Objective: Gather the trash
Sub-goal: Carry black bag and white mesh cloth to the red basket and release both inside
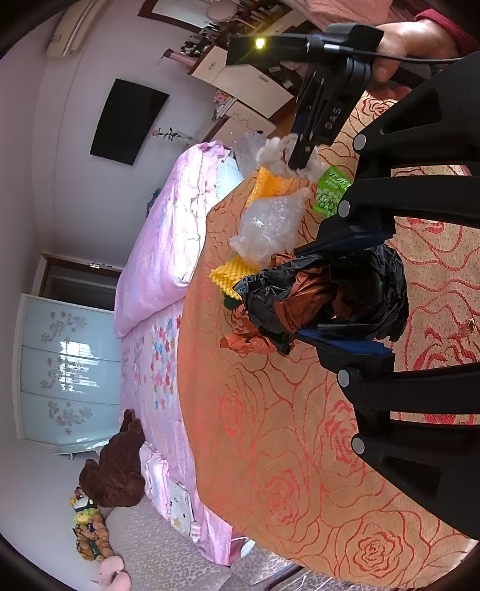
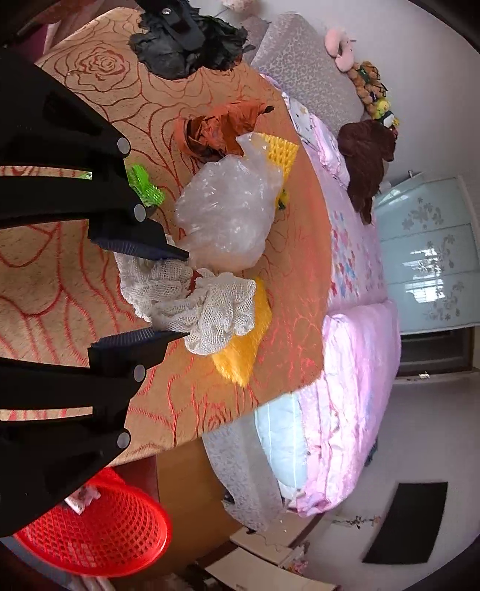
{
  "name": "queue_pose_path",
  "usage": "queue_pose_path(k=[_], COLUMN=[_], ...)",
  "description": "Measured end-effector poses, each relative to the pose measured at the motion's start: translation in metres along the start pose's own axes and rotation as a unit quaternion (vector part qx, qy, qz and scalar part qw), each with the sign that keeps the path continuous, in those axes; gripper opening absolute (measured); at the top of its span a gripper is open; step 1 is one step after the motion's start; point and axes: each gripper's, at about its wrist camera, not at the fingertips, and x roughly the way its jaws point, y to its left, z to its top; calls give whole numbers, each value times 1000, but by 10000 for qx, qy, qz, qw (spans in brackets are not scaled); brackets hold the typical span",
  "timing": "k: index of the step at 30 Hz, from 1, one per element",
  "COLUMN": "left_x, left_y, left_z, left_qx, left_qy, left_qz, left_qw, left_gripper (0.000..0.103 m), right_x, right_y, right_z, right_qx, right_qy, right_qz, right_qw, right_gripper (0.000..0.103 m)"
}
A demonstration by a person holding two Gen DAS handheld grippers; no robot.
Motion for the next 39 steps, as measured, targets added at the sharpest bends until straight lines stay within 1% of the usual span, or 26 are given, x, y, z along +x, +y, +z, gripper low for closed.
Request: queue_pose_path(k=[11,23,31,39], left_x=[-3,-4,-1,6], left_y=[-4,-18,-41,-77], left_z=[4,9,19,29], left_qx=[51,213,436,775], left_qy=[-58,-107,-167,-190], left_qz=[-24,-119,-233,-437], left_qw=[10000,9996,9986,9959], left_gripper=[37,37,37,37], right_x=[-46,-74,-92,-109], right_y=[-17,-31,-39,-62], right_z=[4,3,-1,-4], right_qx=[83,189,323,509], right_qy=[-521,-728,-817,-922], right_qz=[-257,-547,-707,-941], right_qw=[9983,9957,9936,9900], right_gripper=[34,34,34,34])
